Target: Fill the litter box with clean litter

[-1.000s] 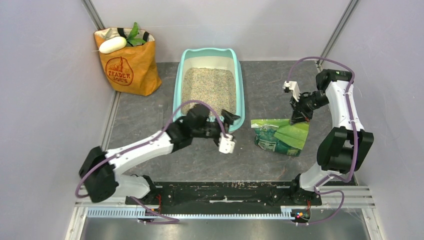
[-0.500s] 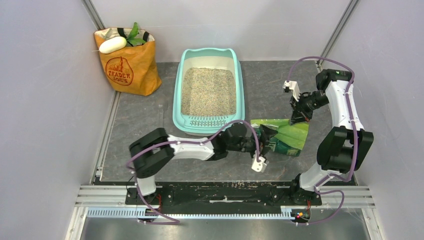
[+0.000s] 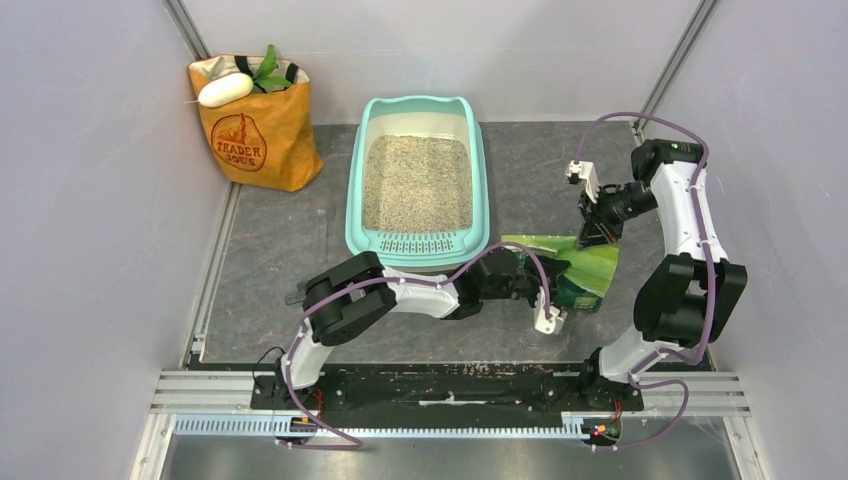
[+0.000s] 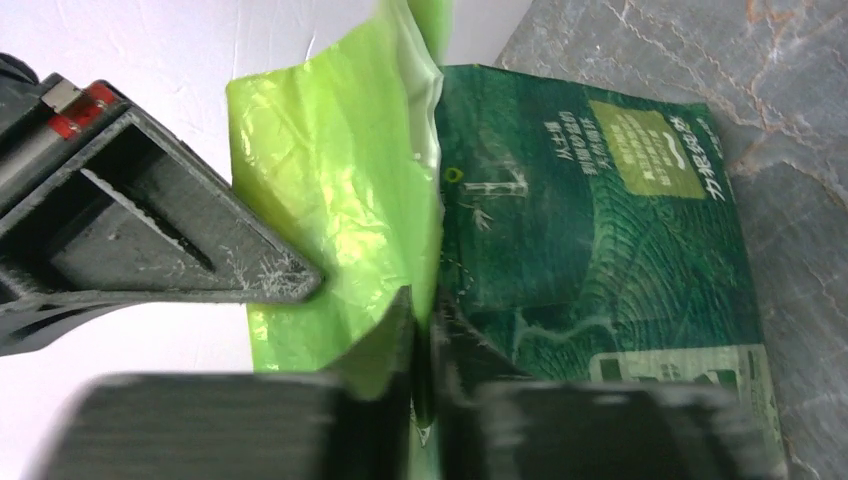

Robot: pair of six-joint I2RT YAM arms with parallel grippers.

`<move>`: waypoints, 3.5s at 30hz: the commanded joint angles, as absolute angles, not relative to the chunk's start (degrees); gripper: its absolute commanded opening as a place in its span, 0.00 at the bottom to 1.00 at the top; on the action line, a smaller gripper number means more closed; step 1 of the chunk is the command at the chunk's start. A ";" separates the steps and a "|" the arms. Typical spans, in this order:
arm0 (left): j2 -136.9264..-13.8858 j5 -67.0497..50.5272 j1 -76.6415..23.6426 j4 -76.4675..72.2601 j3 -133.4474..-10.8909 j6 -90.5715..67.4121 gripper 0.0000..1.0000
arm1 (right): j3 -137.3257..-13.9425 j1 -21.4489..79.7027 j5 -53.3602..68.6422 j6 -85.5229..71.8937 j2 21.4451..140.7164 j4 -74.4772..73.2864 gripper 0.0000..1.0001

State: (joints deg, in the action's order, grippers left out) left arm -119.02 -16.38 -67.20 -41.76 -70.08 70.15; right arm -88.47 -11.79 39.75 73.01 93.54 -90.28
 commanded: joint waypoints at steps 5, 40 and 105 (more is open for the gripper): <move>-112.23 -19.00 -66.63 -37.67 -73.73 64.29 0.02 | -91.57 -15.94 53.11 70.65 88.79 -95.25 0.60; -115.98 -47.60 -54.60 -2.13 -108.95 16.46 0.02 | -87.03 -22.85 53.72 76.02 74.22 -88.61 0.67; -119.90 -31.07 -50.28 30.38 -115.93 45.60 0.29 | -89.36 -23.29 64.10 93.69 74.89 -99.63 0.00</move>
State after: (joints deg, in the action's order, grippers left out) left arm -118.91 -28.64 -50.24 31.79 -115.33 41.63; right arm -86.78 -23.38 59.24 92.64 75.07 -89.93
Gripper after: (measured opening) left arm 0.300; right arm 0.009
